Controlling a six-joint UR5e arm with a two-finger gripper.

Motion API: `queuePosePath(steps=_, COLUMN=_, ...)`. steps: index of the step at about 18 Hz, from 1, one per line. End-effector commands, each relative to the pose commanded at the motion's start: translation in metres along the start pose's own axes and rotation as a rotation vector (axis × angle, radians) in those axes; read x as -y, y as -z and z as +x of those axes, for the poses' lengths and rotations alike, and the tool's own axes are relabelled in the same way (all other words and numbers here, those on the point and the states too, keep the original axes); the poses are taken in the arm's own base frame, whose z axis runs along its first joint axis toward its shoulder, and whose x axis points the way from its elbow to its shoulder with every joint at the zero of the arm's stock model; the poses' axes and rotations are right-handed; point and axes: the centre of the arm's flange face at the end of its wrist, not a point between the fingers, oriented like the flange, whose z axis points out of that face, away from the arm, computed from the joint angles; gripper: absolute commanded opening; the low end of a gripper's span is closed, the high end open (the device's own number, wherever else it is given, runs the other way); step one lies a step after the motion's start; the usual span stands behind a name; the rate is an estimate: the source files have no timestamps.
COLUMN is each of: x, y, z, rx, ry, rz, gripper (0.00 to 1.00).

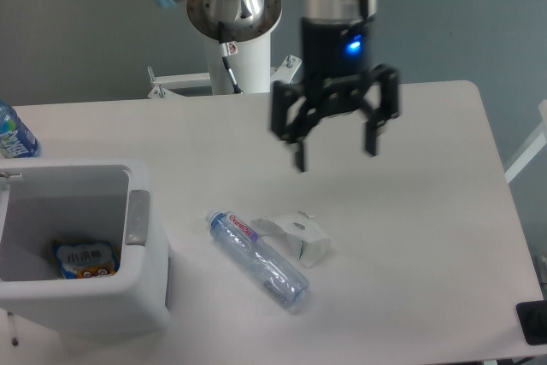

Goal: Open the trash can

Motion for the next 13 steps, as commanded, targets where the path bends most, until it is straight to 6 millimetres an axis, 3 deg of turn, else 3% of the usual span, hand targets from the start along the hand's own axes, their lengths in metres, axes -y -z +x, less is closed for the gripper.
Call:
queuePosePath(steps=5, x=-0.023, y=-0.008, z=-0.059, rx=0.026, ry=-0.214, rz=-0.109, gripper=1.00)
queuePosePath(steps=13, x=-0.044, y=-0.012, z=-0.113, rx=0.079, ry=-0.297, rz=-0.160, gripper=1.00)
